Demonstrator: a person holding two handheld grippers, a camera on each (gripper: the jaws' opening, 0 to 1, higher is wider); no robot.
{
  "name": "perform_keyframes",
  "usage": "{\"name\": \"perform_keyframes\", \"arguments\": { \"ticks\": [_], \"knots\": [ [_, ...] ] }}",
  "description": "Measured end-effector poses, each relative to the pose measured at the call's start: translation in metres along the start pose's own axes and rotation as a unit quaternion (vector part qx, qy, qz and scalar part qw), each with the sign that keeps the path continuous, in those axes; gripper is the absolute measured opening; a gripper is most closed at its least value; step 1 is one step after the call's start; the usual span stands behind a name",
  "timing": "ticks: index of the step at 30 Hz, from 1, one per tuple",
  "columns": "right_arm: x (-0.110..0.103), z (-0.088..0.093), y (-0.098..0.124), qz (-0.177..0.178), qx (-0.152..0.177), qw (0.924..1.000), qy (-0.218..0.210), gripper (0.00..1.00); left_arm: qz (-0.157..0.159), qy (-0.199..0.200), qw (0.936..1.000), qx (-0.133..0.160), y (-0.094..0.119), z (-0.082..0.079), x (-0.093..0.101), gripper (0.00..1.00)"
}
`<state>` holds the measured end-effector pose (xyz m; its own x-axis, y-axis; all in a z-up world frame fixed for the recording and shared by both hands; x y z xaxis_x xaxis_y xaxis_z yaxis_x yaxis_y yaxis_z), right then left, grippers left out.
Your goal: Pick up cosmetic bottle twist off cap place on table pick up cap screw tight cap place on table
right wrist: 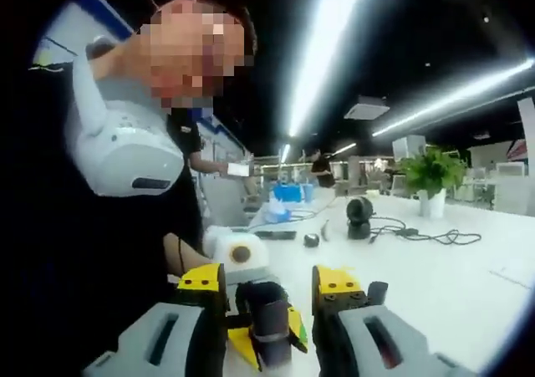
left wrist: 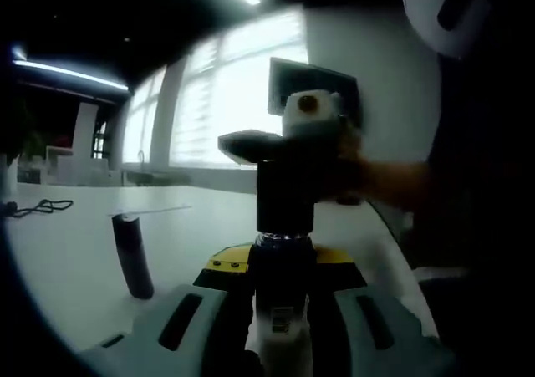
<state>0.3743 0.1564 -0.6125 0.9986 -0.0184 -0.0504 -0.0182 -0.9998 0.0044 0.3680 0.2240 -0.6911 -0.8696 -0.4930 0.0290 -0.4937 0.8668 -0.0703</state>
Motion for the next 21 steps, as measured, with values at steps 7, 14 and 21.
{"name": "perform_keyframes", "arguments": {
  "ticks": [7,14,21],
  "knots": [
    [-0.019,-0.004,-0.010,0.065,0.001,0.9975,0.029,0.37,0.000,0.000,1.0000,0.001,-0.001,0.000,0.000,0.14],
    [-0.014,0.002,-0.012,0.185,0.021,0.9821,0.029,0.36,0.000,0.000,1.0000,0.001,-0.002,0.000,-0.001,0.14],
    [-0.017,-0.003,-0.001,0.308,0.080,0.9471,-0.041,0.36,-0.001,-0.005,1.0000,0.002,-0.002,-0.001,0.000,0.14]
  ]
}}
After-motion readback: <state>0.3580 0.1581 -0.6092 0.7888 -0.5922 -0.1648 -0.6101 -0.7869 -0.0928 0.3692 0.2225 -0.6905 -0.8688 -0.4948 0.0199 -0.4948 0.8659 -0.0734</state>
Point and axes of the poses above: the point that each gripper's makers call its tool centre point, and the gripper's own axes: y roughly backward along the fingers, x roughly to its right, z roughly out of its underside, the point moved 5 cm from there along y, roughly backward along the fingers, and after that the axes turned 4 degrees about -z, right-handed, at the moved point
